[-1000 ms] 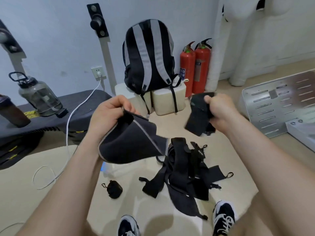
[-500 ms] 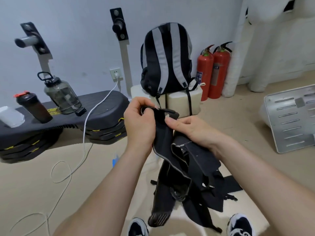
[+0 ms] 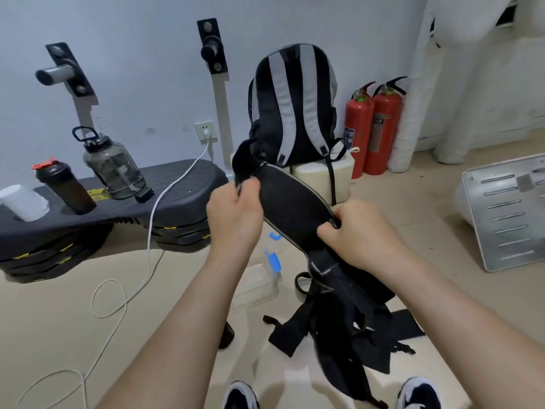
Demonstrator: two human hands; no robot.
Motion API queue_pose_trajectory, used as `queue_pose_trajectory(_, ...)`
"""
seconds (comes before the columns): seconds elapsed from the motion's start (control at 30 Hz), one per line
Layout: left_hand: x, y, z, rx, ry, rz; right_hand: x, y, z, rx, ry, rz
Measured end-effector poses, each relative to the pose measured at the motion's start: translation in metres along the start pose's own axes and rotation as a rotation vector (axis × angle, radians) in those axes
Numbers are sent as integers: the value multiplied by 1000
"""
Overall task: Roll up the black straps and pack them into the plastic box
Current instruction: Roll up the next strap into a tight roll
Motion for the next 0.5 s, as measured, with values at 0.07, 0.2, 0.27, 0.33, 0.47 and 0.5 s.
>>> queue_pose_trajectory(0.07,1,-3,-3,246,303,-62,-1,-1,2,-18,-114,-43)
queue_pose_trajectory(0.2,-5,0,0,390,649,-240,6,1,17,-116,-341,-260)
queue_pose_trajectory(0.27,-1,-1,1,381,687,-340,14,2,24,-126,-324,-314)
queue_pose_trajectory(0.33,2,-3,0,331,566,-411,19,4,27,-120,-326,-330)
queue_pose_trajectory(0.47,6,-4,12,284,655,-418,25,2,35,-135,-368,-344)
queue_pose_trajectory(0.5,8,-7,14,289,742,-424,28,0,38,-161,-405,-271)
Point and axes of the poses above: each hand's wrist, its own y-axis away from the middle knuckle, its own x-axis out of the back of the hand, z = x × y, the point moved 3 cm from there along -y, towards the middle knuckle, and after that the axes turned 9 degrees about x, right-handed, at the moved point
